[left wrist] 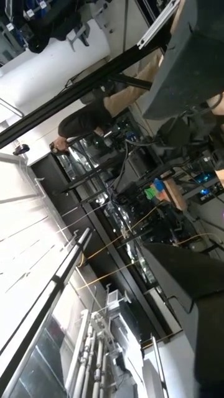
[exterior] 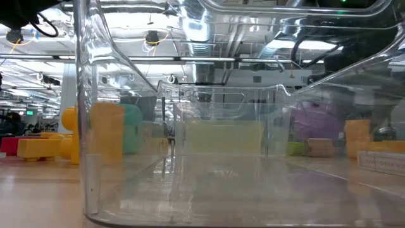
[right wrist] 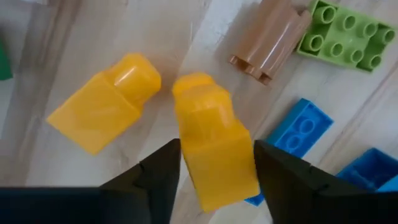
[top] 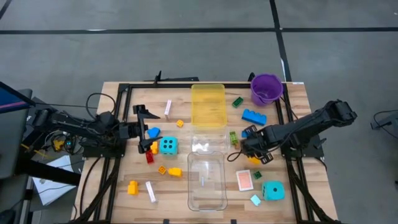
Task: Pick & Place Toys
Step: Put the yellow game piece into the yellow bin
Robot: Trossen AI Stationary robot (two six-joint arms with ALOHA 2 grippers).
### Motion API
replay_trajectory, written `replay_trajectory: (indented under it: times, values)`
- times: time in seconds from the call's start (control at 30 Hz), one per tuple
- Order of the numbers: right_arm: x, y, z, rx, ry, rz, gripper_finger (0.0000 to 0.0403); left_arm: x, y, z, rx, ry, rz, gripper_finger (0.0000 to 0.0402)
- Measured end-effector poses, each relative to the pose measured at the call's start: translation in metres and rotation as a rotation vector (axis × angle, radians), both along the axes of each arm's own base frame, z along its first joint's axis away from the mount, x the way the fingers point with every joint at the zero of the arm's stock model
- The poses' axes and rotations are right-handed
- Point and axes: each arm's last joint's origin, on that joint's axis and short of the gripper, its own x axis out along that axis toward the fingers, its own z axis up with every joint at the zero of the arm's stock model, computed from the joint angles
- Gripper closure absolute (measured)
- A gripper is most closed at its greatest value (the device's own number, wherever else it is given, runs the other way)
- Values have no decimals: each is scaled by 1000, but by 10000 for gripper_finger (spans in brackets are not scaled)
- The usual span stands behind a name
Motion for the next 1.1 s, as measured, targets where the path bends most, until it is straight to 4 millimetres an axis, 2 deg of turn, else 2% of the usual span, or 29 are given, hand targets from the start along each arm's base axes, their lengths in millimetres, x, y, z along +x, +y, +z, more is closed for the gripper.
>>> replay_trajectory:
  times: [0.2,0.43,0.53,0.67,0.8,0.97,1.1]
  values:
    - [-1,-1,0,20,10,-45,272,0,0,0,-3,1,-1,64]
    - [1,-4,2,12,-13,-169,269,-1,0,2,-5,-18,-1,64]
    - [7,-5,15,-12,-48,-219,262,-2,0,3,-7,-39,-1,64]
    - [16,-7,44,-107,-102,-228,271,-2,1,5,-3,-52,9,64]
    - [28,-19,88,-183,-251,-219,271,-2,5,4,-5,-49,93,64]
    - [42,-56,145,-223,-430,-260,268,-2,11,5,45,-53,209,64]
    - [50,-93,175,-241,-520,-273,268,-4,18,13,96,-107,286,64]
